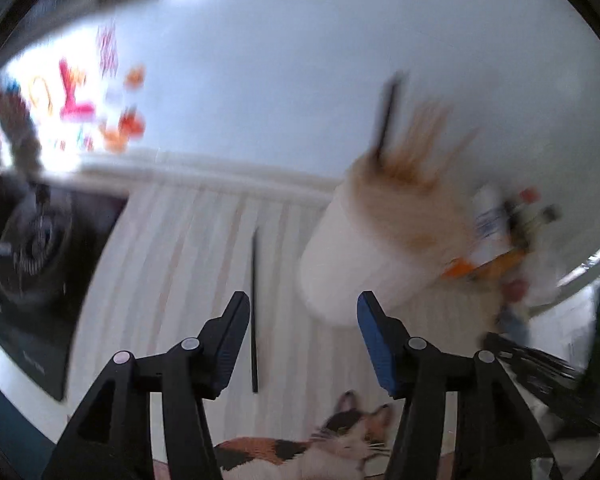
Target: Organize utensils
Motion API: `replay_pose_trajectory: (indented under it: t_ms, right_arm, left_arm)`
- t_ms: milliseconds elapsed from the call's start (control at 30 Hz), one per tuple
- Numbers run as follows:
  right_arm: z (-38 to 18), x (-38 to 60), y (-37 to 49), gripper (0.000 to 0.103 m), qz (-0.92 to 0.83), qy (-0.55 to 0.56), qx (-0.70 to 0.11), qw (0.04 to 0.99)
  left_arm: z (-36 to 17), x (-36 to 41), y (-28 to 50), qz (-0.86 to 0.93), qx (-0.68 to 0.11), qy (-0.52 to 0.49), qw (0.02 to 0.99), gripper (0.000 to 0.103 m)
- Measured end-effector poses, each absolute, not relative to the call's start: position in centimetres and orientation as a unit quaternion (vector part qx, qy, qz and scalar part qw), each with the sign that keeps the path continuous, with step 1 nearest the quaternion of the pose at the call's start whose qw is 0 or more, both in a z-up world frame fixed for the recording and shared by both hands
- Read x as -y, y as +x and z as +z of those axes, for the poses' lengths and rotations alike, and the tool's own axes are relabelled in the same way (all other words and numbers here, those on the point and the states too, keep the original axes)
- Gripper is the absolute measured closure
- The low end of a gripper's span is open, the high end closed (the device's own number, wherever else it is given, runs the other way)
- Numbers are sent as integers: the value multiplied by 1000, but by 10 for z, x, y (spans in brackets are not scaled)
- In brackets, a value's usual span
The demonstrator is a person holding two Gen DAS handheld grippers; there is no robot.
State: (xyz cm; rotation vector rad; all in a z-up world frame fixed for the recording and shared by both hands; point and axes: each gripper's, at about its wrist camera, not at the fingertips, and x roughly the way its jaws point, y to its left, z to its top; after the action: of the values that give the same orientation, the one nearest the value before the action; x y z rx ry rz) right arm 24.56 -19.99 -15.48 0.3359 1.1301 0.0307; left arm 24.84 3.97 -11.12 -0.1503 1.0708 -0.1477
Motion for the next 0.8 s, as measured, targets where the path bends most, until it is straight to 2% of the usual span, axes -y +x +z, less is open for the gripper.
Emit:
replay_pose_trajectory:
  t_ms: [133, 300, 367, 400, 433, 567, 800]
  right_arm:
    - [-209, 201, 246, 96, -13, 147, -585, 797]
    - [-263, 209, 243, 96, -52, 141, -632, 760]
    - [-275, 212, 240, 96, -63, 137, -643, 750]
    - [-280, 213, 239, 96, -68, 136, -649, 746]
    - [-282, 214, 238, 96, -71, 136, -651, 743]
    - [-290, 213, 237, 96, -73, 129, -659, 737]
    - [-296, 201, 224, 96, -52, 112, -676, 727]
  left_arm:
    - [-198, -48, 272, -22, -577, -56, 815, 50]
    - [-278, -62, 293, 30, -630, -15, 776, 52]
    - [-298, -68, 296, 39, -644, -1, 764, 65]
    - [-297, -72, 295, 34, -631, -9, 775, 79]
    - [-295, -72, 294, 25, -629, -5, 777, 99]
    - [-288, -68, 276, 13, -635, 1, 772, 99]
    - [-277, -55, 163, -50, -686, 5, 726, 99]
